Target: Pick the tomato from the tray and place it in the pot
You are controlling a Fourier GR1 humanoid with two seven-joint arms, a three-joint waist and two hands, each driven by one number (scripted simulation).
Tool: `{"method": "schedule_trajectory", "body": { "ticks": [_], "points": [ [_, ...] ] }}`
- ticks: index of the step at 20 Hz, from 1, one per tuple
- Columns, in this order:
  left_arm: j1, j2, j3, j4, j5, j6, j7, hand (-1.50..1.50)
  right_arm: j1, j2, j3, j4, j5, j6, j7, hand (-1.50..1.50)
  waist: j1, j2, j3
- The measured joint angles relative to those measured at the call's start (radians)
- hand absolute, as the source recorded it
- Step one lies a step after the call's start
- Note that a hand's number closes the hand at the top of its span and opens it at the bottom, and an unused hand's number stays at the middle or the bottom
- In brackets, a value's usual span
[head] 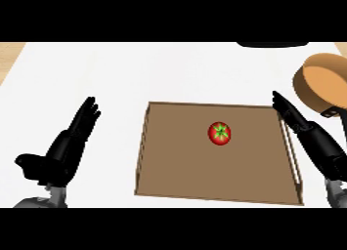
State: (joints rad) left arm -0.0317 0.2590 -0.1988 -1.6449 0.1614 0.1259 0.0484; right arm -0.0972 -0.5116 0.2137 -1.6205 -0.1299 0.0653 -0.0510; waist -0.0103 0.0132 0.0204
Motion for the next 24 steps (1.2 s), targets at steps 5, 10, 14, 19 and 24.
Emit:
{"method": "schedule_trajectory", "body": {
  "ticks": [5,10,14,19,24],
  "points": [
    [0.000,-0.019,0.029,0.001,-0.027,0.051,-0.042,0.00,-0.080,0.016,-0.108,-0.037,-0.083,0.056,-0.241,1.50,0.011,-0.012,-0.010],
    [0.010,-0.061,0.048,0.016,-0.035,0.097,-0.101,0.00,-0.090,0.021,-0.264,0.055,-0.004,-0.078,-0.430,-1.50,0.009,-0.009,-0.016],
    [0.032,-0.081,0.054,0.025,-0.036,0.103,-0.141,0.00,-0.040,0.091,-0.287,0.113,-0.011,-0.059,-0.689,-1.50,0.011,-0.010,-0.017],
    [0.051,-0.106,0.056,0.044,-0.047,0.107,-0.177,0.00,0.062,0.117,-0.291,0.081,0.005,-0.004,-0.893,-1.50,0.007,-0.013,-0.019],
    [0.046,-0.110,0.057,0.033,-0.058,0.115,-0.159,0.00,0.159,0.064,-0.238,-0.037,0.158,-0.043,-0.809,-1.50,0.002,-0.015,-0.021]
  ]
}}
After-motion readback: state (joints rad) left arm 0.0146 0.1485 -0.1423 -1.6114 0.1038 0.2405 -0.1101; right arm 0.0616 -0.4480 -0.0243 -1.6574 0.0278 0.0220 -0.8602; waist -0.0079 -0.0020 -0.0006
